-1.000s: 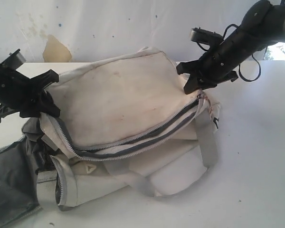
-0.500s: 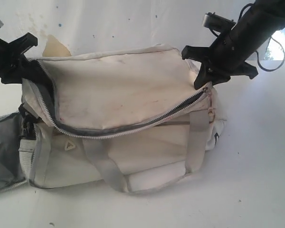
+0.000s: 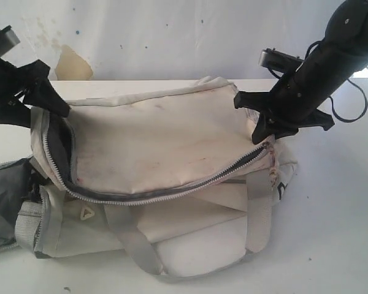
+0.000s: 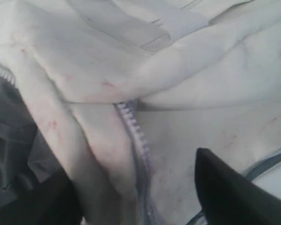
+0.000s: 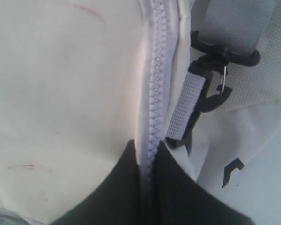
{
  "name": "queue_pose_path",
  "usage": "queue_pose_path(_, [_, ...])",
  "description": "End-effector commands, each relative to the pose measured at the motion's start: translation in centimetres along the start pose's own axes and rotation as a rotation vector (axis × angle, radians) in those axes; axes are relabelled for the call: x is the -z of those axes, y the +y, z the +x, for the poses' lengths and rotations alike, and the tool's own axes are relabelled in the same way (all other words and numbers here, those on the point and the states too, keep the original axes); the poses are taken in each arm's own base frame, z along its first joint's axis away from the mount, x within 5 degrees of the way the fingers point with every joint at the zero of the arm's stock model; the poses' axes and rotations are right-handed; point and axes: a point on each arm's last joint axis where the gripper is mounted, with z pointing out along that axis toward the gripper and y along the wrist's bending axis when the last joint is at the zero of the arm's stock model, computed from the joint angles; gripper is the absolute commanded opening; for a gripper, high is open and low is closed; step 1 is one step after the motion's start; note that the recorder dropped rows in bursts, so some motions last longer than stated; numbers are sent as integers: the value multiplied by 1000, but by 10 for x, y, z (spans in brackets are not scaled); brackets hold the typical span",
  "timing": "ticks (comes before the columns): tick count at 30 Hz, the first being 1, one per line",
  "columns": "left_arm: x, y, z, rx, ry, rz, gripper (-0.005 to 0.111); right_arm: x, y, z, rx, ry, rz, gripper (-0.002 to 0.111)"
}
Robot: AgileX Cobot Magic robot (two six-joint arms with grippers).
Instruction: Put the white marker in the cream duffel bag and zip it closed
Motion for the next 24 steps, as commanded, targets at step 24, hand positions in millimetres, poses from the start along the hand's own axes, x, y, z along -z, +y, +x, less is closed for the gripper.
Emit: queue_pose_path(24, [28, -108, 35, -278, 67, -51, 79, 3, 0, -1, 15, -33, 6, 0])
